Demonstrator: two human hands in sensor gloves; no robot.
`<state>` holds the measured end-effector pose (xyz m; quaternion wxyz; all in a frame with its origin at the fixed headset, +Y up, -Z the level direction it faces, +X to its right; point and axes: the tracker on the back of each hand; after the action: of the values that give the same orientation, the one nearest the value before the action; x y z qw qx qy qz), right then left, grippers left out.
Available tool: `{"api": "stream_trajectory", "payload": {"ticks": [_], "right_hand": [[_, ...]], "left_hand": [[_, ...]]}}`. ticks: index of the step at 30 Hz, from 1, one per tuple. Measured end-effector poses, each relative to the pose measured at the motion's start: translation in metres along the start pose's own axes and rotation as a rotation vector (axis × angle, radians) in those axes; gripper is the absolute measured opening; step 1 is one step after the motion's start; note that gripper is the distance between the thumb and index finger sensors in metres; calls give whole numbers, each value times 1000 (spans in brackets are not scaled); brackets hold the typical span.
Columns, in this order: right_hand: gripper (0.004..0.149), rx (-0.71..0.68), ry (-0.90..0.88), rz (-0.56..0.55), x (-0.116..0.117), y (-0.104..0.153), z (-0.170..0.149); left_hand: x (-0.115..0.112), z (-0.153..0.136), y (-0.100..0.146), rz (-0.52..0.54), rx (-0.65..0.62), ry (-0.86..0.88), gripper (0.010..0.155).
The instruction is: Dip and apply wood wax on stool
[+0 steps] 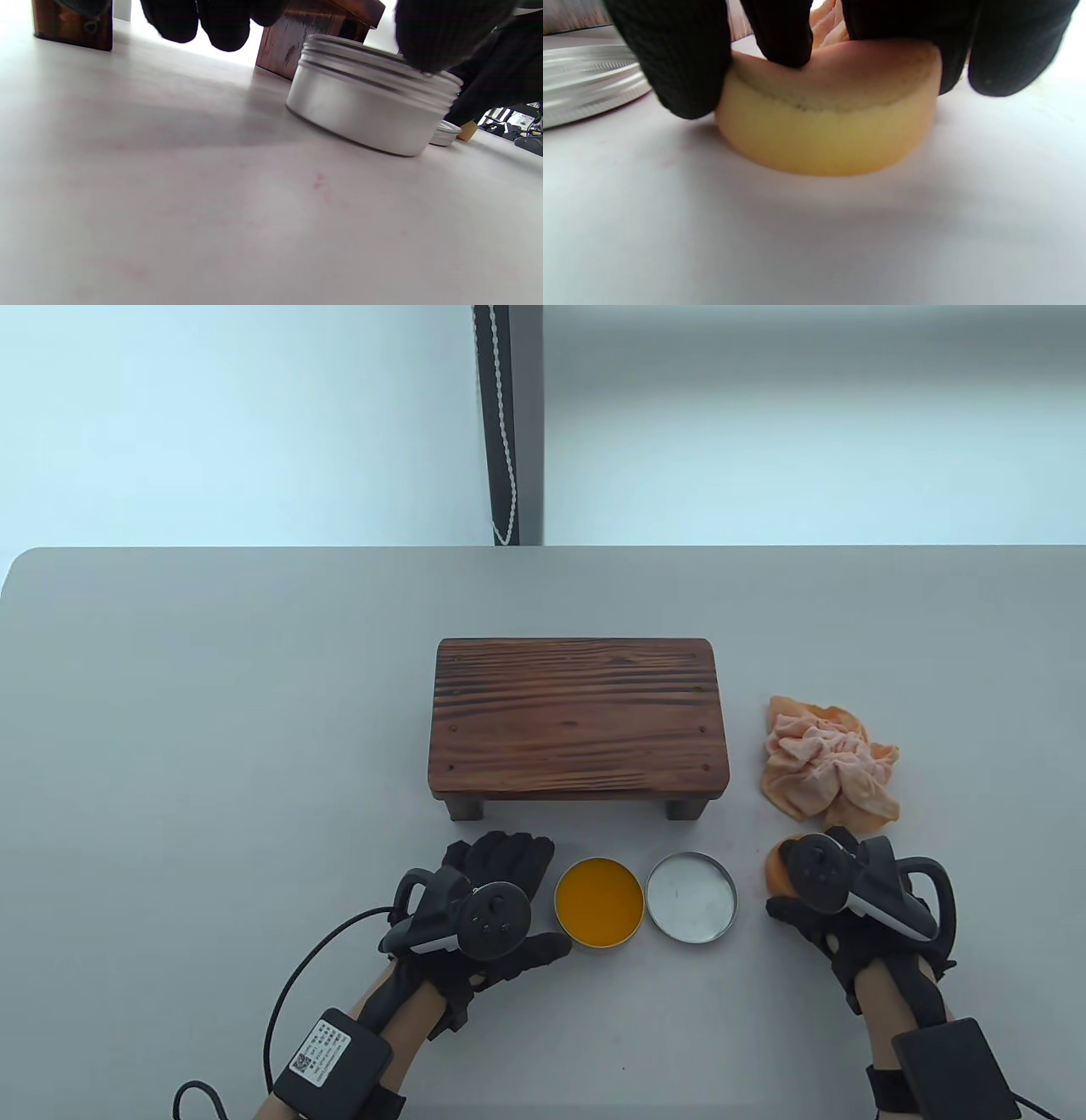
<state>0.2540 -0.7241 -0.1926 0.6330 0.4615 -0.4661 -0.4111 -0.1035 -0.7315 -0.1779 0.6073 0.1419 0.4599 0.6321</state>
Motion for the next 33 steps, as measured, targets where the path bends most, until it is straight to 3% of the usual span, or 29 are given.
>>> {"api": "stream_trajectory", "payload": {"ticks": [3,6,14,21,28,33], "right_hand": [[50,-3,30,-48,-2,-2,5],[46,-19,38,-83,-2,-3,7],[44,-30,33,-107,-4,-1,4],[44,-71,37,-242,-34,16,16],[43,-275,12,-382,-74,32,57],[42,-449,52,-386,-86,33,101]], "left_hand": [[-1,1,-1,-10,-1,0,103],[-2,1,-2,-14,-1,6,105],[-3,3,-4,-26,-17,24,108],[-6,11,-12,-56,-30,30,116],[-9,19,-24,-80,-41,35,115],[-11,21,-26,-98,-38,59,116]]}}
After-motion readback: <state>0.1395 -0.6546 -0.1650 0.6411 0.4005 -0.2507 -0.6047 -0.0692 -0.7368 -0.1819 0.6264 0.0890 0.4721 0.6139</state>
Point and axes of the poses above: the tracker on the back of each hand, its own z axis roughly to the thumb side, its own y axis roughly from the fingertips to the wrist, x = y × z, and after that the axes turned 8 degrees about y, right-handed
